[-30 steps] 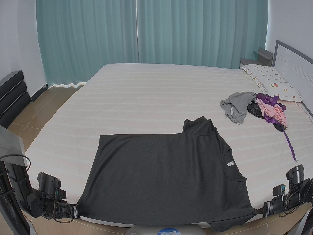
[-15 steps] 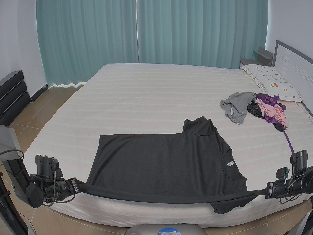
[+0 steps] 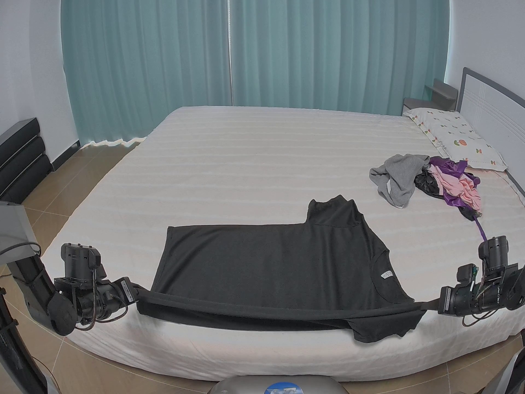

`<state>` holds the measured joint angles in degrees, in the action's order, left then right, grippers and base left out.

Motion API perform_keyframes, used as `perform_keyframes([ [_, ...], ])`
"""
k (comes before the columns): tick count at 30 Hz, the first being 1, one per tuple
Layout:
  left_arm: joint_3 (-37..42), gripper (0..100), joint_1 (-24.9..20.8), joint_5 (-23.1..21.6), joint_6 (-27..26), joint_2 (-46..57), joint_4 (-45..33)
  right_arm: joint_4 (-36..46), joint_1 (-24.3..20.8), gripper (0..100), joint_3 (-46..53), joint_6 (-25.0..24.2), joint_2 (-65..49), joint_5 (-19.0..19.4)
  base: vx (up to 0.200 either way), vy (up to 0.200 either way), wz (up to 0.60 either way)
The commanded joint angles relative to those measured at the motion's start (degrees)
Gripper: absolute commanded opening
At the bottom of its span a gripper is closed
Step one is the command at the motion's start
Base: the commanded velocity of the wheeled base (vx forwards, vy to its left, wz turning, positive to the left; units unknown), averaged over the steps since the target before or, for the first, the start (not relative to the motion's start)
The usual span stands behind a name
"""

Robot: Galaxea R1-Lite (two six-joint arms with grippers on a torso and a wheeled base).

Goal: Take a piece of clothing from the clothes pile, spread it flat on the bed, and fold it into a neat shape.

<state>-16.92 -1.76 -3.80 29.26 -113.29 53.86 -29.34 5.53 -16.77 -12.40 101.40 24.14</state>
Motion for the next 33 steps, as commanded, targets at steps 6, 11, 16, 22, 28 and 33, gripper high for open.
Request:
perform_keyframes([
  [6, -3.9, 0, -0.4, 0.0, 0.0, -4.5, 0.0, 0.0, -1.0, 0, -4.7, -0.3, 5.0, -0.1, 0.0, 0.0, 0.0],
  [11, -6.6, 0, -0.5, 0.0, 0.0, -5.5, -1.6, 0.1, -1.4, 0, -8.4, -3.8, 6.0, -0.2, 0.0, 0.0, 0.0],
  [16, -7.6, 0, -0.5, 0.0, 0.1, -5.0, -2.9, 0.1, -1.6, 0, -9.3, -4.9, 5.6, -0.3, 0.0, 0.0, 0.0],
  [22, -4.7, 0, -1.0, 0.0, 0.1, -1.1, -3.3, 0.6, -1.1, 0, -6.6, -5.4, -0.4, -0.1, 0.0, 0.0, 0.0],
  [28, -2.5, 0, -1.7, 0.0, 0.1, 0.0, -3.3, 0.8, -1.8, 0, -3.0, -5.0, -4.7, -0.3, 0.0, 0.0, 0.0],
  [33, -2.1, 0, -1.7, 0.0, 0.1, -0.1, -3.2, 0.7, -1.9, 0, -1.9, -5.0, -4.8, -0.5, 0.0, 0.0, 0.0],
])
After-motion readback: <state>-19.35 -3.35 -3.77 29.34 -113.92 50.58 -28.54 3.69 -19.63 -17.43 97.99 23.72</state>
